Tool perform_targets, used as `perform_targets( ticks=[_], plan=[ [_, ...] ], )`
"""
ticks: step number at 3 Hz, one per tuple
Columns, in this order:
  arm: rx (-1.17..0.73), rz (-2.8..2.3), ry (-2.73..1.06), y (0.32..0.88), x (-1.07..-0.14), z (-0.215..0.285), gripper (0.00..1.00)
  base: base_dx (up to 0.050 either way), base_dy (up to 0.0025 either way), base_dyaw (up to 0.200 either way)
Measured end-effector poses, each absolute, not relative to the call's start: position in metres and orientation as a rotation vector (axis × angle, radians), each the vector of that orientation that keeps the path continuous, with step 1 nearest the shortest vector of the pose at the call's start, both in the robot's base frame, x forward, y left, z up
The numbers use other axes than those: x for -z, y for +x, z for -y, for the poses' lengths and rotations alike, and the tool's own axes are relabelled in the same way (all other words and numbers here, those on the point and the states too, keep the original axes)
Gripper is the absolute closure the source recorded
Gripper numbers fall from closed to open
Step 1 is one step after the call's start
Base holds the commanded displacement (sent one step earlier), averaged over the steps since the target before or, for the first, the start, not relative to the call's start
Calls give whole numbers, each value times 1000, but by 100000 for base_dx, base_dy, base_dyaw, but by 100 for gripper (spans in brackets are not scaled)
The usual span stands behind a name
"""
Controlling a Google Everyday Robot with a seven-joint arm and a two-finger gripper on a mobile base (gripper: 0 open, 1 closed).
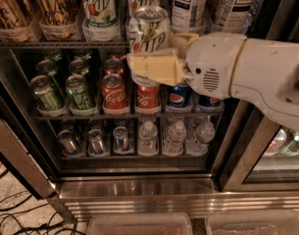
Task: Pick 7up can from top shelf of fridge
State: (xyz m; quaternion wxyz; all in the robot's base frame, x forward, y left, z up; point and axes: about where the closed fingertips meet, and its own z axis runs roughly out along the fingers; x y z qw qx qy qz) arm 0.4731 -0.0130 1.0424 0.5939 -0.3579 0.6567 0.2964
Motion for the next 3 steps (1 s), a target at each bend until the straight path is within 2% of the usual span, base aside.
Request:
perform_targets(
  ticks=[3],
  plan=[
    [-693, -1636, -887, 447, -1020, 33, 100, 0, 0, 0]
  ],
)
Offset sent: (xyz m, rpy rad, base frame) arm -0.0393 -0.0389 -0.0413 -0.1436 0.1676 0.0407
